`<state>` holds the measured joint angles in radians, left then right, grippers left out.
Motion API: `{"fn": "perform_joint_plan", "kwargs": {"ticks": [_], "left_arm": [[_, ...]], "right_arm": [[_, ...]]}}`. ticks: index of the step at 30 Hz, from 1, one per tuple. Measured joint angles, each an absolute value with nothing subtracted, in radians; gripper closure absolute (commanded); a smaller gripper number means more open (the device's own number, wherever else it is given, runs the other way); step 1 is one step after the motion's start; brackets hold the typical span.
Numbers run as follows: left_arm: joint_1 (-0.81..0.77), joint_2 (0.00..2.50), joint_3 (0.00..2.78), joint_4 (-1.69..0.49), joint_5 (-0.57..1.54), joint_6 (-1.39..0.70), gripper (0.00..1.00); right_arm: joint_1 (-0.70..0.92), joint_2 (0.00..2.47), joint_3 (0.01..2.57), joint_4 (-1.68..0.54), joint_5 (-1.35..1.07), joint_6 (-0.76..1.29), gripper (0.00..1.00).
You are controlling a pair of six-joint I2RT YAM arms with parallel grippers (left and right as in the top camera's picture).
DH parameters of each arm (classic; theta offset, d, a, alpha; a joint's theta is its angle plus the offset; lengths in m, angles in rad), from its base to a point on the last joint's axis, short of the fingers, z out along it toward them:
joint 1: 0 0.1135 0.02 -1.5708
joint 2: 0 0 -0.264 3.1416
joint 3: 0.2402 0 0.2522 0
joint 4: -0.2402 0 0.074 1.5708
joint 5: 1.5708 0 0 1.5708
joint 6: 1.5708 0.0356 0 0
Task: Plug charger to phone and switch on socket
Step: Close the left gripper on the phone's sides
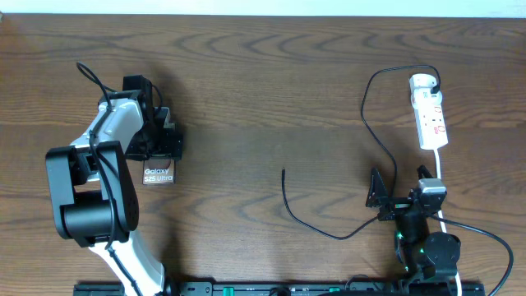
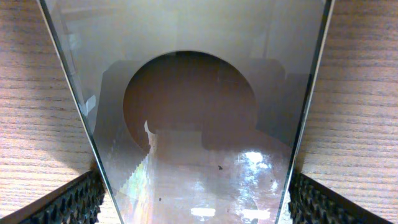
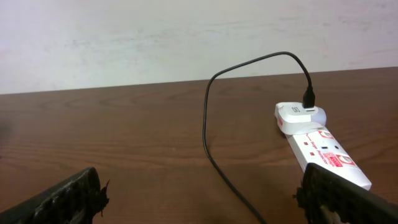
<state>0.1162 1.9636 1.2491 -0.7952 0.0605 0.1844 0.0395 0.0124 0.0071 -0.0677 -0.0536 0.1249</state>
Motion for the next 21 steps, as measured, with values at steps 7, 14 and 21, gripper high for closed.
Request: {"fn": "perform_joint_plan", "kwargs": {"ticks": [7, 14, 21], "left_arm": [[0.116, 1.954, 1.232, -0.776, 0.057, 0.184, 0.08], [0.116, 1.954, 1.232, -0.775, 0.057, 0.184, 0.09], [0.116, 1.954, 1.232, -0.773, 0.057, 0.185, 0.18]], "right_arm": [[0.039, 0.012, 0.007, -0.068, -0.054, 0.125, 0.01], [0.039, 0.012, 0.007, -0.068, -0.054, 0.125, 0.01], [0.039, 0.012, 0.007, -0.068, -0.054, 0.125, 0.01]]}}
